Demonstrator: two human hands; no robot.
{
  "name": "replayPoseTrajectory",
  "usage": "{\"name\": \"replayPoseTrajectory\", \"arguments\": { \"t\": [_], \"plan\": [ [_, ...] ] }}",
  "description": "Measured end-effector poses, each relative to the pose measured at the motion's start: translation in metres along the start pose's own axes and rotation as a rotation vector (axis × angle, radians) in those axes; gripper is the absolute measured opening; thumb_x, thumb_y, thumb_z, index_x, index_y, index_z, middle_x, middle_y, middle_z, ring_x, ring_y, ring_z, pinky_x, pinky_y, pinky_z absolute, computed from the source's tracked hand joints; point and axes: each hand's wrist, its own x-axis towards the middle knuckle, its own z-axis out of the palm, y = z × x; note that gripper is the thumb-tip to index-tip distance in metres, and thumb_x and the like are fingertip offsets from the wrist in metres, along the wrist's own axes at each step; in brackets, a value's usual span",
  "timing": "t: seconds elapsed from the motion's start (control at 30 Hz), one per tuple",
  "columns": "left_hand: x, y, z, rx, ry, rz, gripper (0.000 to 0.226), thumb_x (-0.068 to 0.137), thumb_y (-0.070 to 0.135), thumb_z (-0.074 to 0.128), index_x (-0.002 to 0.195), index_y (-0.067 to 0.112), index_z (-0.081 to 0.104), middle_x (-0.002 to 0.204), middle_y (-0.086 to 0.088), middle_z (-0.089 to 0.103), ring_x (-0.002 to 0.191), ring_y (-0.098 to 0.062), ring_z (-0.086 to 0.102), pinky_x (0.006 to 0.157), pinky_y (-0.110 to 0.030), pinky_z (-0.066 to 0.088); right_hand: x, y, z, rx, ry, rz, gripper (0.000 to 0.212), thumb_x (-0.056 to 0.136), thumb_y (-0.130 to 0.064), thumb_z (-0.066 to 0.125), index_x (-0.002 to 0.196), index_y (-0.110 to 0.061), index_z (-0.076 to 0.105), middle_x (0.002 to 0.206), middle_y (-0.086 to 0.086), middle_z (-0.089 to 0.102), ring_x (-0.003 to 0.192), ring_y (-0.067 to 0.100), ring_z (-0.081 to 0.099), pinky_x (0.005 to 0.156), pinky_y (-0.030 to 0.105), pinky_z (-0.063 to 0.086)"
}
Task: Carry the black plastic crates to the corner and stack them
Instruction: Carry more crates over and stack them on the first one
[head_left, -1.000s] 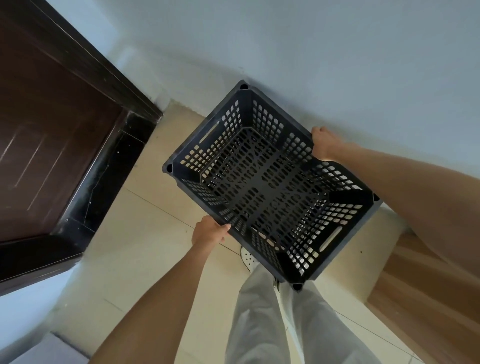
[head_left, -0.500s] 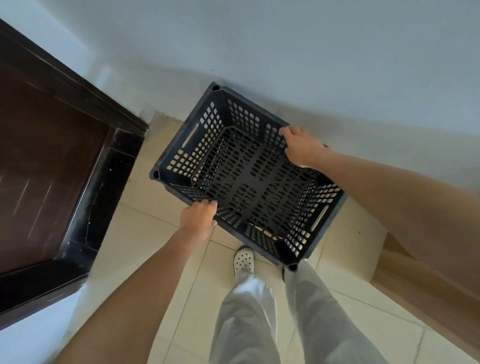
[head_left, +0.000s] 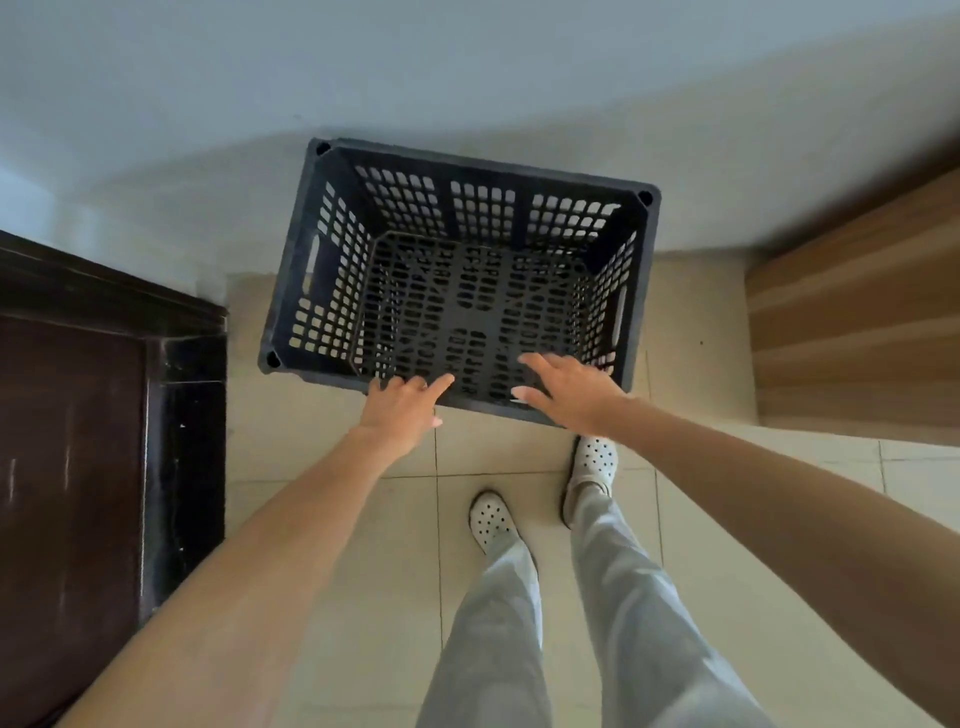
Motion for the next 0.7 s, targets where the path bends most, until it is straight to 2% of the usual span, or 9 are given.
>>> {"name": "replayPoseTrajectory", "arguments": {
  "t": [0.07,0.1,0.17,0.23,0.3,0.4,0.53,0.7],
  "plan": [
    [0.006,-0.002,0.003,0.070,0.025,0.028,0.068,0.099,0.038,0.047,0.155,0.032,0.009,0.131,-0.004,0.058,0.121,-0.028,0.055,0.107,-0.048,0.039,-0.015,-0.006,0.026,-0.070,-0.043,-0.047,0.070,0.093,-0.060,0.039,0.151,-0.027,0.018,0.147,0.002,0.040,0.131,0.027,0.041,0.098,0.046,0.041],
    [0.009,-0.001,0.004,0.099,0.036,0.046,0.067,0.100,0.036,0.045,0.155,0.033,0.008,0.128,-0.004,0.060,0.118,-0.027,0.058,0.104,-0.046,0.042,-0.019,-0.006,0.037,-0.118,-0.069,-0.056,0.072,0.093,-0.055,0.046,0.151,-0.027,0.015,0.146,0.002,0.041,0.129,0.027,0.044,0.096,0.045,0.043],
    [0.016,0.002,0.006,0.157,0.043,0.071,0.068,0.101,0.028,0.045,0.155,0.034,0.004,0.121,-0.003,0.063,0.110,-0.026,0.062,0.095,-0.041,0.047,-0.019,-0.001,0.052,-0.163,-0.065,0.024,0.073,0.093,-0.033,0.056,0.152,-0.027,0.012,0.141,0.002,0.046,0.122,0.027,0.051,0.090,0.043,0.047],
    [0.021,0.004,0.011,0.204,0.052,0.071,0.082,0.095,0.010,0.052,0.156,0.032,0.002,0.116,-0.003,0.064,0.105,-0.026,0.064,0.086,-0.038,0.049,-0.014,0.007,0.057,-0.198,0.008,0.142,0.075,0.090,-0.009,0.055,0.152,-0.026,0.014,0.130,0.001,0.055,0.110,0.029,0.060,0.081,0.041,0.049],
    [0.022,0.003,0.014,0.247,0.071,0.083,0.089,0.089,0.002,0.054,0.156,0.029,0.001,0.112,-0.003,0.065,0.101,-0.025,0.065,0.081,-0.037,0.050,-0.010,0.012,0.060,-0.282,0.058,0.157,0.078,0.086,-0.001,0.054,0.151,-0.024,0.017,0.122,0.001,0.061,0.101,0.030,0.064,0.074,0.040,0.050],
    [0.023,-0.002,0.018,0.299,0.095,0.112,0.080,0.096,0.011,0.049,0.156,0.027,-0.001,0.108,-0.002,0.066,0.096,-0.024,0.067,0.074,-0.035,0.051,-0.010,0.013,0.061,-0.379,0.080,0.087,0.079,0.084,-0.001,0.058,0.150,-0.020,0.019,0.115,0.003,0.064,0.096,0.029,0.065,0.065,0.039,0.047],
    [0.026,0.012,0.014,0.285,0.174,0.141,0.065,0.102,0.042,0.036,0.156,0.026,0.004,0.100,-0.001,0.068,0.087,-0.022,0.068,0.067,-0.033,0.050,-0.011,0.027,0.041,-0.435,0.124,0.102,0.078,0.087,-0.004,0.060,0.152,-0.021,0.020,0.113,0.004,0.066,0.098,0.029,0.065,0.062,0.036,0.037],
    [0.044,0.044,-0.003,0.209,0.165,0.103,0.070,0.100,0.049,0.035,0.156,0.023,0.002,0.089,-0.005,0.070,0.080,-0.025,0.068,0.059,-0.033,0.040,-0.010,0.061,0.007,-0.511,0.117,0.110,0.078,0.090,-0.001,0.055,0.154,-0.021,0.015,0.108,0.005,0.067,0.096,0.028,0.065,0.063,0.035,0.040]
  ]
}}
